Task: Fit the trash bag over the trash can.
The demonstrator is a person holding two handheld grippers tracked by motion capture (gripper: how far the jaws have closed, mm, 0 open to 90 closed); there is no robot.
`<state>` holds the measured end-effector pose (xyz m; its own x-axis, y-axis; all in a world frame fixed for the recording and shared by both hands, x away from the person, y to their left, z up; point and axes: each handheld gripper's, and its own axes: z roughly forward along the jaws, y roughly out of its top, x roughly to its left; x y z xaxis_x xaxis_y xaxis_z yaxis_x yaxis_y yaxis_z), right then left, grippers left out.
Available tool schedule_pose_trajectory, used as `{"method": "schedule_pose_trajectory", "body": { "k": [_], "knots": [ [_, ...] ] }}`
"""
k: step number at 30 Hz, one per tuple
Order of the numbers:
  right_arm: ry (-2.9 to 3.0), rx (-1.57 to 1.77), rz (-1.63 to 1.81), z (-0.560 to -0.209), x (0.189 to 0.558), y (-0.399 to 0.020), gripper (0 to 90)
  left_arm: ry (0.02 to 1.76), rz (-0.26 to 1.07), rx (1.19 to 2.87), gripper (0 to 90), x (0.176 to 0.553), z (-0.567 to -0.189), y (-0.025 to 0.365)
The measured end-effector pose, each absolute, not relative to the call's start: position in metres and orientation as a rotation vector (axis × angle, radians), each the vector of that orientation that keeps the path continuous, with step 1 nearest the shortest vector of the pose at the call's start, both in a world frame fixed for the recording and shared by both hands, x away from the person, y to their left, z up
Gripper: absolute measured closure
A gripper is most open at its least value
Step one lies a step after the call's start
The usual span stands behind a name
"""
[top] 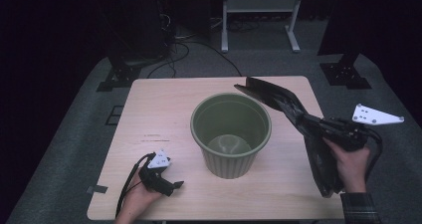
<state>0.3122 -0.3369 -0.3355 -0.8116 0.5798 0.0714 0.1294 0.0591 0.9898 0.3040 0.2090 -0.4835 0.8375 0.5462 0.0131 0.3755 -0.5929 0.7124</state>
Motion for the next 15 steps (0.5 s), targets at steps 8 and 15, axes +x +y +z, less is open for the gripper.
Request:
{"method": "schedule_pose_trajectory", "body": {
  "k": [8, 15],
  "knots": [
    [1.975, 0.635, 1.867, -0.320, 0.305, -0.333, 89.6, 0.669, 0.297, 2.272, 0.0, 0.304, -0.484, 0.209],
    [1.973, 0.582, 1.882, -0.309, 0.293, -0.330, 89.5, 0.668, 0.297, 2.273, 0.0, 0.304, -0.483, 0.209]
  ]
}}
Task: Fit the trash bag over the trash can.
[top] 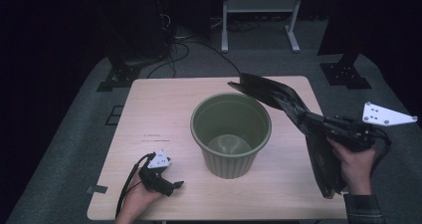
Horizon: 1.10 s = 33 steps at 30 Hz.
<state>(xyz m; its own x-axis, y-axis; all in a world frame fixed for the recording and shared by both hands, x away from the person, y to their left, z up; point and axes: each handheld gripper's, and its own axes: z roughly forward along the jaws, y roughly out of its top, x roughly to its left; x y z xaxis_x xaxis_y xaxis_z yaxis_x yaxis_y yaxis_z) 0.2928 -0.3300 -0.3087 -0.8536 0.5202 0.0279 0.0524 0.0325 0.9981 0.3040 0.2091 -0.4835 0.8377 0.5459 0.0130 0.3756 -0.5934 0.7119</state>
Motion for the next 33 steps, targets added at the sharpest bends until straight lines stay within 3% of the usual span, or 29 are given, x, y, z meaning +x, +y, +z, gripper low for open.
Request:
{"method": "schedule_pose_trajectory", "body": {
  "k": [21, 33],
  "knots": [
    [1.973, 0.456, 1.919, -0.302, 0.234, -0.327, 89.5, 0.668, 0.297, 2.273, 0.0, 0.304, -0.483, 0.209],
    [2.089, 0.434, 1.919, -0.312, 0.245, -0.307, 89.3, 0.667, 0.296, 2.273, 0.0, 0.304, -0.483, 0.209]
  ]
}}
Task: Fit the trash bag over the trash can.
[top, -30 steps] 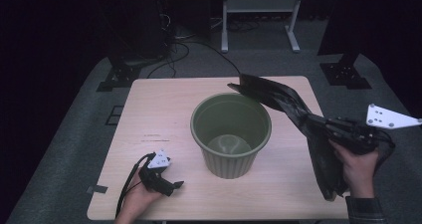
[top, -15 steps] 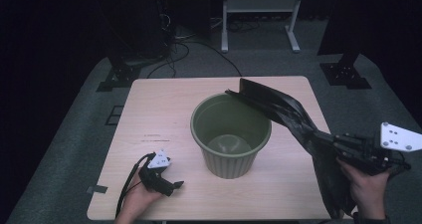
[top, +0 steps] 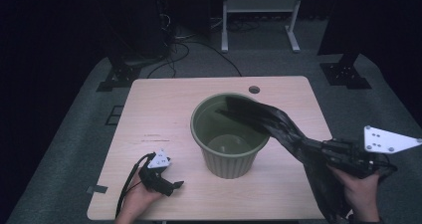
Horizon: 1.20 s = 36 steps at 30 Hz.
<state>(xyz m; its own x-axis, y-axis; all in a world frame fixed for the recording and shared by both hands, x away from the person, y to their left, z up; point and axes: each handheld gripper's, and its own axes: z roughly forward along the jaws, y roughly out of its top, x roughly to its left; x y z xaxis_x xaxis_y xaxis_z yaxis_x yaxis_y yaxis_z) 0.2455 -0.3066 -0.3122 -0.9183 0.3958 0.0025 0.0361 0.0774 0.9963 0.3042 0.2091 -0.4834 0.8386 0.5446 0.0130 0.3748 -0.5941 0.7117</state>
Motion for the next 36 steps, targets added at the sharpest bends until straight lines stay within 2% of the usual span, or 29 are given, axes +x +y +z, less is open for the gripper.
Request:
{"method": "schedule_pose_trajectory", "body": {
  "k": [12, 29, 35, 36],
  "knots": [
    [2.164, 0.468, 1.909, -0.323, 0.282, -0.271, 89.2, 0.662, 0.294, 2.274, 0.0, 0.305, -0.483, 0.209],
    [2.248, 0.479, 1.828, -0.305, 0.338, -0.220, 88.1, 0.659, 0.295, 2.273, 0.0, 0.305, -0.484, 0.209],
    [2.257, 0.506, 1.776, -0.303, 0.349, -0.206, 70.2, 0.659, 0.294, 2.273, 0.0, 0.305, -0.484, 0.209],
    [2.250, 0.518, 1.779, -0.303, 0.348, -0.207, 69.7, 0.659, 0.294, 2.273, 0.0, 0.305, -0.484, 0.209]
  ]
}}
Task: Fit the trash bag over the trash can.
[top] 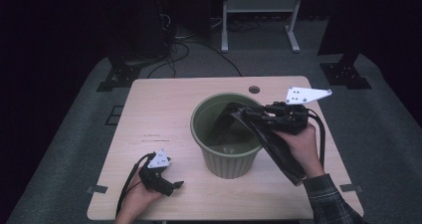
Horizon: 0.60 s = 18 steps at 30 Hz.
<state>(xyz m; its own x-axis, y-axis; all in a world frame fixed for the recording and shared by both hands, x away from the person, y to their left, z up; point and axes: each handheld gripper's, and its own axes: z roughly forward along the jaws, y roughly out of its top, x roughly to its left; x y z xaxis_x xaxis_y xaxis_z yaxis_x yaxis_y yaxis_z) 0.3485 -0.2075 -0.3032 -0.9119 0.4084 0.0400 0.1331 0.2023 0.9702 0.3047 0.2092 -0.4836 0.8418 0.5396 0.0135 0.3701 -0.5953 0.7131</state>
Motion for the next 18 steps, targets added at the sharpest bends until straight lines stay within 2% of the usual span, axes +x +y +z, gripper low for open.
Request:
{"method": "schedule_pose_trajectory", "body": {
  "k": [5, 18],
  "knots": [
    [2.222, 0.545, 1.792, -0.302, 0.340, -0.222, 63.4, 0.659, 0.295, 2.273, 0.0, 0.305, -0.484, 0.209],
    [2.170, 0.621, 1.778, -0.314, 0.305, -0.274, 59.7, 0.659, 0.295, 2.273, 0.0, 0.305, -0.484, 0.209]
  ]
}}
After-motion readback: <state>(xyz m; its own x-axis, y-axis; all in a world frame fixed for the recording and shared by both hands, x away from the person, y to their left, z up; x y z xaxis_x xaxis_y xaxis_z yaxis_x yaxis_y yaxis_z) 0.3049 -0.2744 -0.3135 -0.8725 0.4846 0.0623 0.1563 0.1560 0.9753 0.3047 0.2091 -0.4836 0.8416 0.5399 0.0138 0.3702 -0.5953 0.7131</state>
